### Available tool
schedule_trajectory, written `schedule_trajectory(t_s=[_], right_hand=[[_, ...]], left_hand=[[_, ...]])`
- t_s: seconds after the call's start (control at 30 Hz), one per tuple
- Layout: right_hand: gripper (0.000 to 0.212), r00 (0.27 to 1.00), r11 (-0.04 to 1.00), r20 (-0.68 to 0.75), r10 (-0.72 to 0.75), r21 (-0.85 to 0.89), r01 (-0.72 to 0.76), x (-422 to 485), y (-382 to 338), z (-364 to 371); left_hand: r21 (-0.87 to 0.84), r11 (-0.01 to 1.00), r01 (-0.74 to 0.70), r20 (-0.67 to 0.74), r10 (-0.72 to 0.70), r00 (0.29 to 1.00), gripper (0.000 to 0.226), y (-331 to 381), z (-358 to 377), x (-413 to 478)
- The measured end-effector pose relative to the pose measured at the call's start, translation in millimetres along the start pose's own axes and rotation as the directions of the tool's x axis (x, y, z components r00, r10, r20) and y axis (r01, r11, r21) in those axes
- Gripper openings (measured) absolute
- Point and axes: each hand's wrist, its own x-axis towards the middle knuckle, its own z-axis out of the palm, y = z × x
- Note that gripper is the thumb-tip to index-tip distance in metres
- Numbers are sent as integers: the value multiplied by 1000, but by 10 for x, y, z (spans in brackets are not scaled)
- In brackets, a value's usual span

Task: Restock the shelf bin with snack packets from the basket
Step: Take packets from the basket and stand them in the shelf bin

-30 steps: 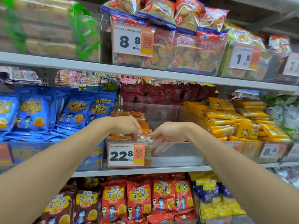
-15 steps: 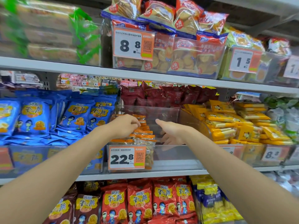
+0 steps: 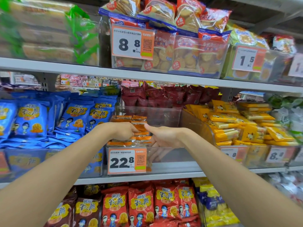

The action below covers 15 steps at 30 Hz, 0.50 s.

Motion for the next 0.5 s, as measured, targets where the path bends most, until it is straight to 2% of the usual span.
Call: schedule_trajectory(t_s=[0.1, 0.17, 0.23, 0.3, 0.4, 0.5], right_hand=[[89, 997, 1000, -79, -21, 6, 22, -36, 41, 1], [86, 973, 997, -220, -63, -59, 52, -94, 78, -21], [79, 915, 987, -376, -147, -123, 107, -132, 138, -33], [64, 802, 962, -532, -272, -121, 246, -151, 222, -23], [39, 524, 860, -716, -462, -217, 462, -242, 442, 5], [19, 268, 772, -776, -572, -399, 495, -424, 729, 110]], left_hand=[[-35, 999, 4, -25, -5, 1000, 44, -4, 18, -10], [-70, 998, 3, -66, -7, 998, 44, -6, 34, -34], [-119, 993, 0, -138, -16, 990, 43, 10, 49, -66], [-182, 983, -27, -248, -19, 969, 38, 64, 73, -123], [-254, 961, -113, -441, -11, 897, 26, 196, 148, -203], [-288, 928, -239, -585, 27, 810, 7, 464, 268, -298]])
